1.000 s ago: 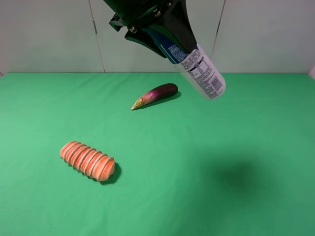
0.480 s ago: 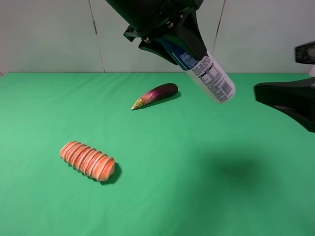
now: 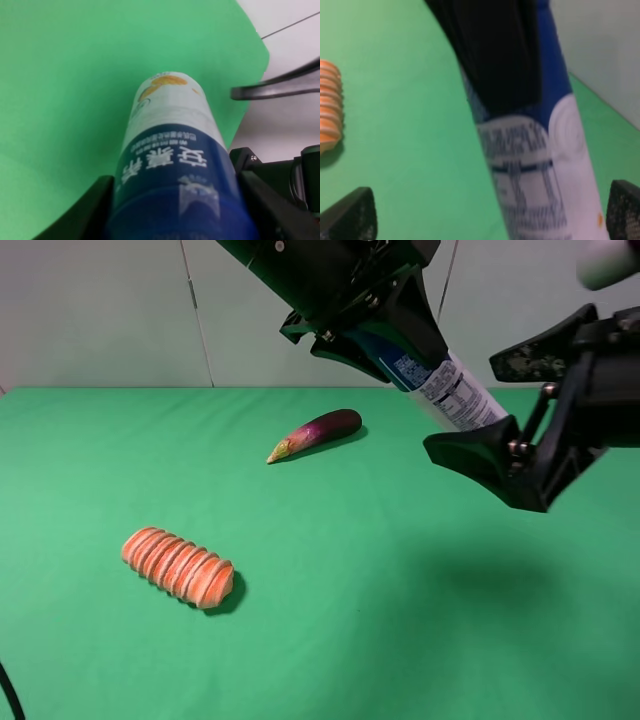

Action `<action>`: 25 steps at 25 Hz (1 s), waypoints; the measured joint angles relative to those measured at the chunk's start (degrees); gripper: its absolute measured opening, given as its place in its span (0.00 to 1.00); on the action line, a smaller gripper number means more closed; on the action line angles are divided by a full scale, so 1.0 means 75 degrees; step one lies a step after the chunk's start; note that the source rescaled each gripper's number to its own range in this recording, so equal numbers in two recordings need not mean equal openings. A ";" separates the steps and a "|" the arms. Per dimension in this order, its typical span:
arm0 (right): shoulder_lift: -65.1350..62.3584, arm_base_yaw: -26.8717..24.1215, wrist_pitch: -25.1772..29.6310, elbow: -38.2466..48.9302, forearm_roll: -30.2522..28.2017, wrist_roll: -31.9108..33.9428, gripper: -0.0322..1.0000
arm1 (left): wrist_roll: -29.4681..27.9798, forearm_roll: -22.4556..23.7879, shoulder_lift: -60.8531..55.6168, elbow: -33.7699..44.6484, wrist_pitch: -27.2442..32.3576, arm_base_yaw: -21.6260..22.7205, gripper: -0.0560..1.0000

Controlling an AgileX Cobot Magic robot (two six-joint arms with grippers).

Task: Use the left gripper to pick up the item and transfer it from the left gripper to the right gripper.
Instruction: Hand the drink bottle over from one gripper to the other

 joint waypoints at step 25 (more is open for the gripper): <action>0.2007 0.0018 -0.1974 -0.0037 -0.0148 -0.0032 1.00 | 0.0055 -0.0040 0.0009 0.0000 0.0089 0.0000 0.06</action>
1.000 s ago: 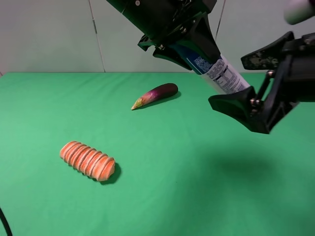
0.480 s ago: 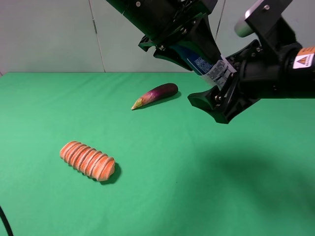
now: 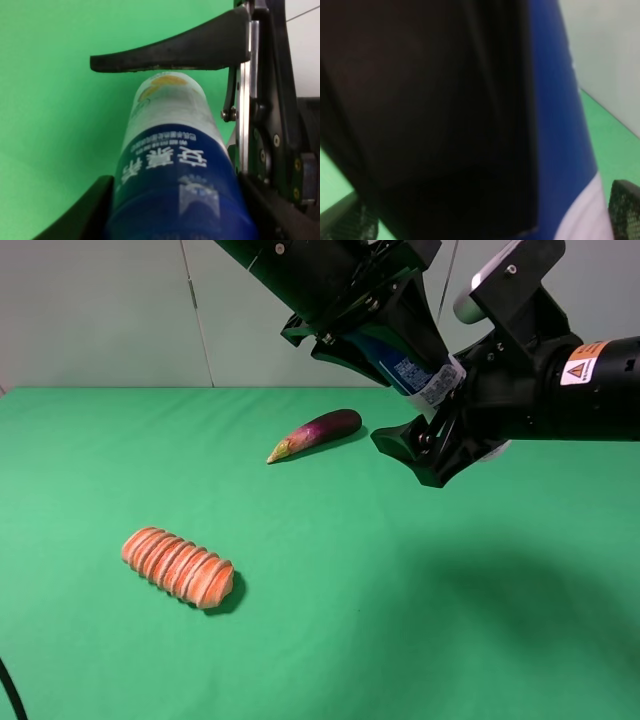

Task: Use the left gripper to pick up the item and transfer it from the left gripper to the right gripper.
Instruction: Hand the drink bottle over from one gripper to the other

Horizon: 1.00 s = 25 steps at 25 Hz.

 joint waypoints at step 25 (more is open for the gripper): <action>0.0000 0.0000 0.0086 0.0000 -0.0246 -0.0082 0.16 | -0.0001 0.0541 0.0000 0.0000 0.0134 0.0000 0.06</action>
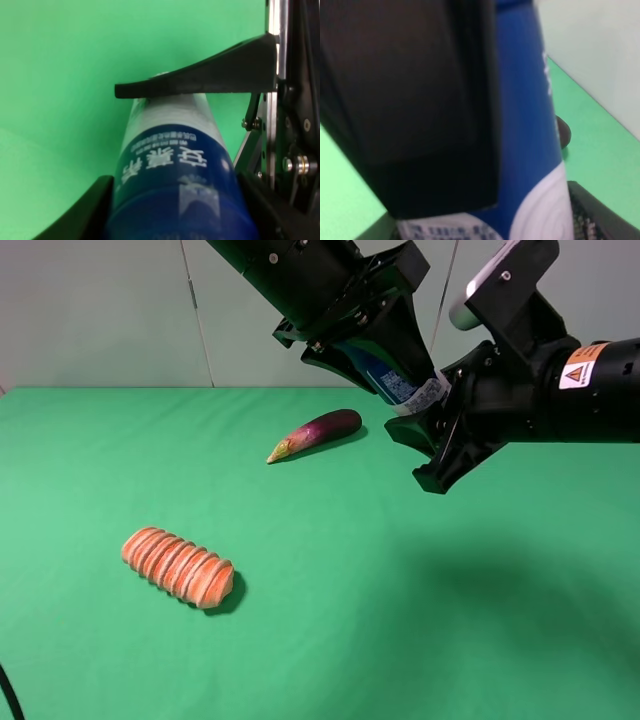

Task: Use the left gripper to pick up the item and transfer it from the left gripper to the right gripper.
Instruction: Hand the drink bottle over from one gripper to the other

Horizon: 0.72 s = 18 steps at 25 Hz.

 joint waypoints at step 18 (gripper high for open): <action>0.0010 0.0000 0.0030 0.0000 -0.0085 0.0008 0.05 | -0.0127 -0.0028 0.0000 0.0000 -0.0143 0.0000 0.26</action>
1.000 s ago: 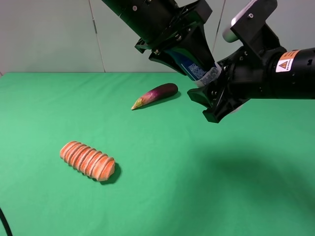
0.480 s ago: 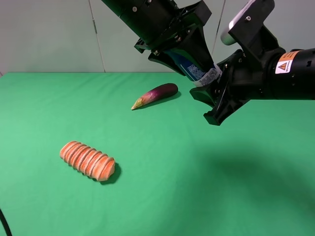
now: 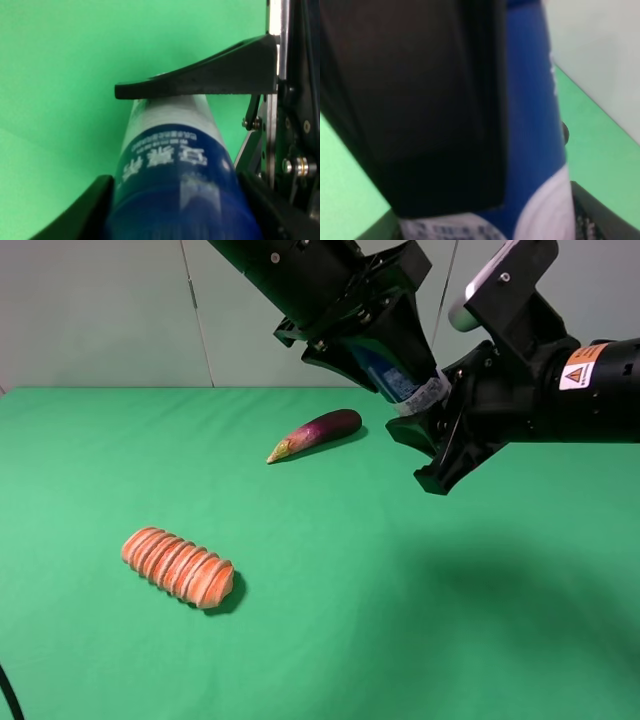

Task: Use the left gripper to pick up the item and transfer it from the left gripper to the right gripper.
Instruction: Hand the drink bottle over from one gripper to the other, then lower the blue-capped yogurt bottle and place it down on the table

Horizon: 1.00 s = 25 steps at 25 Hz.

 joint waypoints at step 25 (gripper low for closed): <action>0.0056 0.0000 0.0152 0.0007 0.0015 0.0028 0.03 | -0.0332 0.0976 -0.0309 -0.0003 0.0161 0.0049 1.00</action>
